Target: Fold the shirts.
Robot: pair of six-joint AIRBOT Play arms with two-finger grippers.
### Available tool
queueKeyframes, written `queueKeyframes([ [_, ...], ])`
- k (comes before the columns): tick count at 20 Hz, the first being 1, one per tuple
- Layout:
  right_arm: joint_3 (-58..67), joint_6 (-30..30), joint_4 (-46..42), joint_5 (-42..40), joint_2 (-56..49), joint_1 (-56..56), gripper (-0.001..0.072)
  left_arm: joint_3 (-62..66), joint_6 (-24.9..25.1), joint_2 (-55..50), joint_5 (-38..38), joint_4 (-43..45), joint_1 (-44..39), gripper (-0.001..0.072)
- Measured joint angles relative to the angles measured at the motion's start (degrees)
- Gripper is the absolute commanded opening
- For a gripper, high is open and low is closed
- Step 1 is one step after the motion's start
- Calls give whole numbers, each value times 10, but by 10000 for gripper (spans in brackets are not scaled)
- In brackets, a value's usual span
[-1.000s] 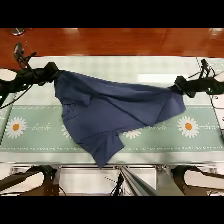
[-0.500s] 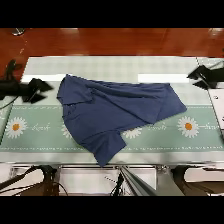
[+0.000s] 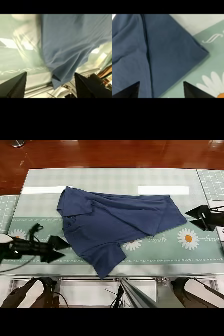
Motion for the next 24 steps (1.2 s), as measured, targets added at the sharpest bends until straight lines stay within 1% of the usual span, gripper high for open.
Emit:
queueKeyframes([
  [3,-29,-9,15,-9,17,9,626,-60,-3,10,40,-48,-47,702],
  [8,-43,-15,24,-6,26,14,626,-94,3,16,166,-155,-149,699],
  [10,-44,-15,25,-4,27,15,626,-98,4,16,209,-182,-184,694],
  [11,-45,-15,25,-4,27,15,626,-100,6,16,225,-190,-198,585],
  [12,-45,-15,25,-5,27,15,625,-101,11,15,242,-194,-210,138],
  [13,-45,-15,25,-7,27,15,625,-102,19,13,264,-190,-219,22],
  [15,-42,-12,15,-17,27,10,623,-102,38,11,276,-193,-228,22],
  [19,-21,33,-44,-45,18,-27,621,-90,70,11,253,-209,-231,23],
  [21,-9,46,-62,-44,-6,-45,621,-81,76,11,249,-214,-231,23],
  [24,11,43,-75,-13,-62,-49,621,-67,82,11,243,-217,-232,23],
])
